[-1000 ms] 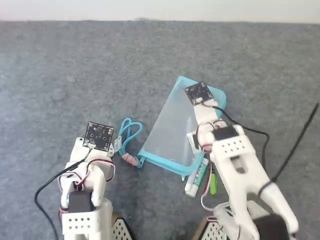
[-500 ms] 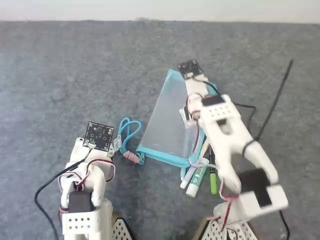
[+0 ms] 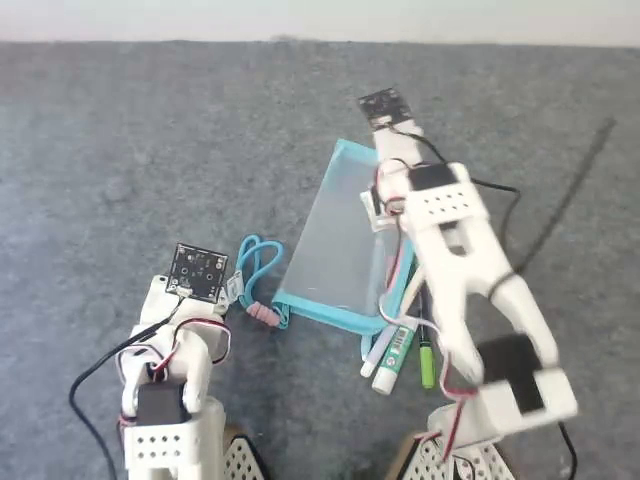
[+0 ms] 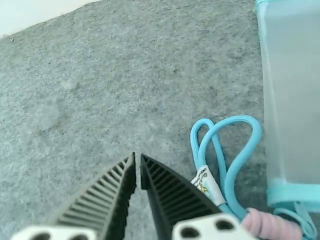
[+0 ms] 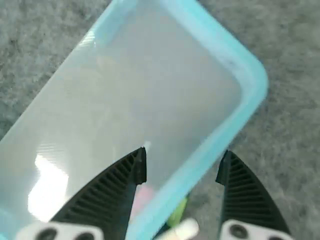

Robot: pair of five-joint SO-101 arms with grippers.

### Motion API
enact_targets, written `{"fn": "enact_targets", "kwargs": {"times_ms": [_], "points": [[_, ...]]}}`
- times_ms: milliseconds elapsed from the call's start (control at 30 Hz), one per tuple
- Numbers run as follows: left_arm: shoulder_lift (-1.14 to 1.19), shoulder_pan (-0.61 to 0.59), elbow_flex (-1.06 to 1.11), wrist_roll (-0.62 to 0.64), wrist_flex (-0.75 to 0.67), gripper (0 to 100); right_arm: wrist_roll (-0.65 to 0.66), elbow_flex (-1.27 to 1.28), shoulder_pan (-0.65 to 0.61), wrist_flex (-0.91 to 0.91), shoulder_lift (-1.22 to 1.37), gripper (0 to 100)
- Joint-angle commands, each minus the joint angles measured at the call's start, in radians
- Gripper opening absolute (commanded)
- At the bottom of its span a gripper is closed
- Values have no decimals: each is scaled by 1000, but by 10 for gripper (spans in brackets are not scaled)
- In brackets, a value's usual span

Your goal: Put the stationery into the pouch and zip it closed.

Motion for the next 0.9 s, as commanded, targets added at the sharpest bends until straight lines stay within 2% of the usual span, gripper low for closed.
{"fn": "enact_targets", "kwargs": {"times_ms": [0,133,300,500,733,867], "points": [[-26,-3,-8,15,-2,12,-15,117,1,5,-205,242],[-26,-5,-8,15,-2,12,12,288,-104,7,-392,242],[-26,-5,-8,15,0,12,97,454,-311,12,-607,244],[-26,-6,-8,15,2,12,186,592,-518,1,-661,245],[-26,-6,-8,15,2,12,221,652,-539,-70,-596,245],[-26,-6,-8,15,2,12,229,649,-499,-107,-538,245]]}}
